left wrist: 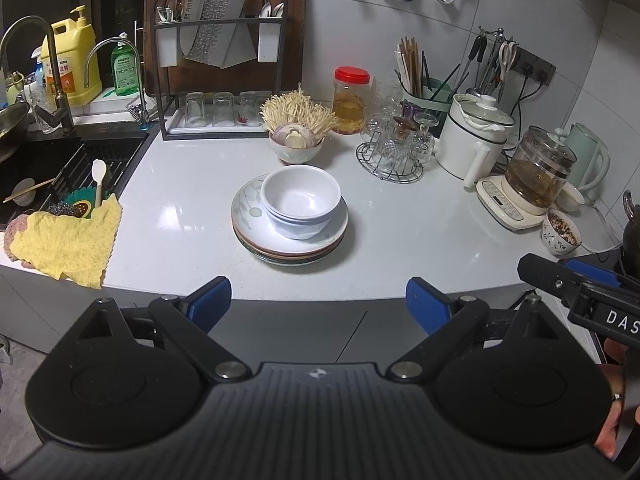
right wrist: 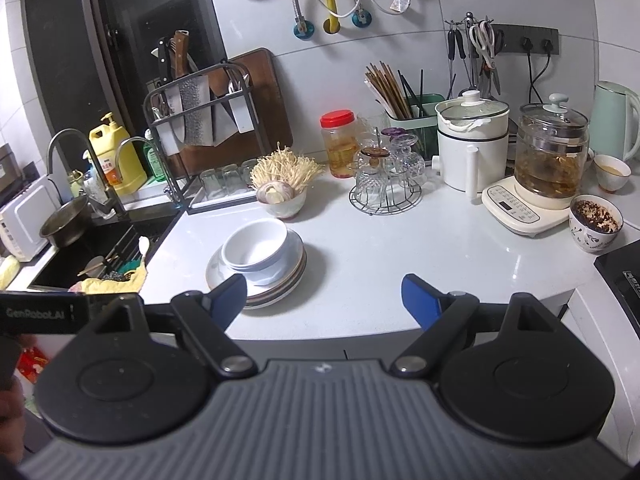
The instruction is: Organize plates and bowls
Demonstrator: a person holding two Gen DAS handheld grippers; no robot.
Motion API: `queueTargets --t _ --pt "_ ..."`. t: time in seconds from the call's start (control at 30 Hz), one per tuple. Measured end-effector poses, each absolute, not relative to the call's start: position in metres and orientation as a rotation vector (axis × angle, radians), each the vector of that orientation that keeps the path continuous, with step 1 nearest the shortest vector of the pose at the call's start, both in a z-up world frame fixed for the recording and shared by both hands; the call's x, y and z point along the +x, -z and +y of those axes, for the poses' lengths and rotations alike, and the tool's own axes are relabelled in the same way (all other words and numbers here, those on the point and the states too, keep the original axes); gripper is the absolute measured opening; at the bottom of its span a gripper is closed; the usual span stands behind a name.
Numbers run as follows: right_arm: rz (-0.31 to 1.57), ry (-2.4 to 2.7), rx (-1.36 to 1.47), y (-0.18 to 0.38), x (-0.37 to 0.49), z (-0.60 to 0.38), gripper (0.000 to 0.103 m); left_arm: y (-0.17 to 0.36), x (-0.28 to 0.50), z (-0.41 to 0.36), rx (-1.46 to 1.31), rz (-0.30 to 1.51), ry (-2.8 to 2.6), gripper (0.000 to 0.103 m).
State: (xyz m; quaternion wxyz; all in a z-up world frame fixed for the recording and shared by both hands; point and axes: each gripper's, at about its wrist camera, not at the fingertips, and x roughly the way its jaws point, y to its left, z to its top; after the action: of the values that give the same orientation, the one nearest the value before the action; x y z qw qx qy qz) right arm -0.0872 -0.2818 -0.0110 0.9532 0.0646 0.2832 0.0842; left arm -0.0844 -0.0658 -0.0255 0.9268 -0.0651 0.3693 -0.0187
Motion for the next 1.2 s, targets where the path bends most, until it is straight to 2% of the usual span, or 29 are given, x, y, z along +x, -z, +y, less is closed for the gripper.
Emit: queueTargets --t 1.2 --pt "0.578 -0.176 0.120 0.0103 -0.0920 -0.2822 0.086 0.0227 -0.0919 -0.0635 -0.133 0.756 0.020 0.098"
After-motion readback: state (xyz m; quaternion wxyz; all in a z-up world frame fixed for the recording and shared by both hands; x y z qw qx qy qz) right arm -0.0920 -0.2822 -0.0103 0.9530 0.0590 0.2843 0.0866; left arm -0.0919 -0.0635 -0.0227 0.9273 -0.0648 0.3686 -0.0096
